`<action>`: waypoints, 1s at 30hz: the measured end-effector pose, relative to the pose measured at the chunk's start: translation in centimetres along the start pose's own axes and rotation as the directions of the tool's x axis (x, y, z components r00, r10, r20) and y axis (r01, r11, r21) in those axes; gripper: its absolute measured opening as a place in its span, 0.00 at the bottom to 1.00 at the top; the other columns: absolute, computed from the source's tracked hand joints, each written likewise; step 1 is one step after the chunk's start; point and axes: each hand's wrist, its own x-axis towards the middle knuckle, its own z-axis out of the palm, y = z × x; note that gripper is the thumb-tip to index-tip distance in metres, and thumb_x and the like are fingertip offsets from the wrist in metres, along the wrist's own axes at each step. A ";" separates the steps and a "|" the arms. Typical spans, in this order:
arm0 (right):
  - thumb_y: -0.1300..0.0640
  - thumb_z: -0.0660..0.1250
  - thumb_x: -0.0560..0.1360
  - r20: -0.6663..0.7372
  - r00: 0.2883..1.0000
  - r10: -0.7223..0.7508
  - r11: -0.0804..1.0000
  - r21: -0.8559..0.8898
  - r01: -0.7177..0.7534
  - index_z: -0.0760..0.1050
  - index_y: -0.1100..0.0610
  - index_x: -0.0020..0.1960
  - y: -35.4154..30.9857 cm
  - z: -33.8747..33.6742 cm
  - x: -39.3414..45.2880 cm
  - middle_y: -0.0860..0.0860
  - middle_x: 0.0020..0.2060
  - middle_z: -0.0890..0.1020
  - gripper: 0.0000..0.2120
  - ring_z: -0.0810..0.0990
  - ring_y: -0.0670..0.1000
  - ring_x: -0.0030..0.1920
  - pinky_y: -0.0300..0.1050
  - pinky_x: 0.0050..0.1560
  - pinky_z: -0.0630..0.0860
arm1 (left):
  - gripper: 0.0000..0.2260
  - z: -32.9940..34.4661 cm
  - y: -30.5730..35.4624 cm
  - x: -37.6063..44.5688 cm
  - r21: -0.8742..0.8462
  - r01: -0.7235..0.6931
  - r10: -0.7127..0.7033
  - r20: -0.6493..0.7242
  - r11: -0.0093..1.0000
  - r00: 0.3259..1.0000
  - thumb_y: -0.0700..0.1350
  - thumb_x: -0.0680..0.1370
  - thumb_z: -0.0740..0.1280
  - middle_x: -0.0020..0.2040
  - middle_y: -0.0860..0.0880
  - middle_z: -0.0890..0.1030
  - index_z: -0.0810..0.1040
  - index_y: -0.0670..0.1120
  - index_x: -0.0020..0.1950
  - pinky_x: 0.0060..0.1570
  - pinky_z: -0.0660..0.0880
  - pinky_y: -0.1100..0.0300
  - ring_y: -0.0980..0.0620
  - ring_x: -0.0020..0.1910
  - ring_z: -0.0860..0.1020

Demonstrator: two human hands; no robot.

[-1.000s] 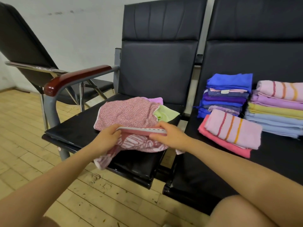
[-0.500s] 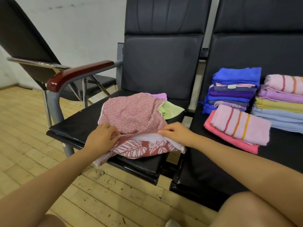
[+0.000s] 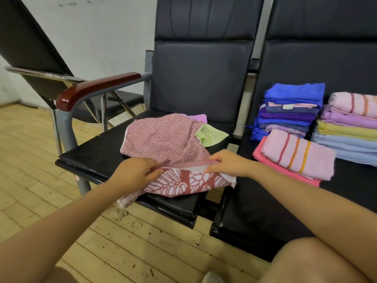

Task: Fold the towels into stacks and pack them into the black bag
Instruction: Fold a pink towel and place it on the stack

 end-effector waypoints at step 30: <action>0.58 0.70 0.74 -0.156 0.966 0.207 0.841 0.532 -0.095 0.79 0.58 0.48 -3.7 3.7 3.6 0.54 0.44 0.84 0.05 0.83 0.53 0.45 0.45 0.51 0.80 | 0.13 0.8 -0.6 1.7 -0.268 0.554 -0.527 0.171 0.788 0.832 0.56 0.78 0.66 0.42 0.48 0.78 0.76 0.46 0.45 0.38 0.68 0.57 0.50 0.42 0.76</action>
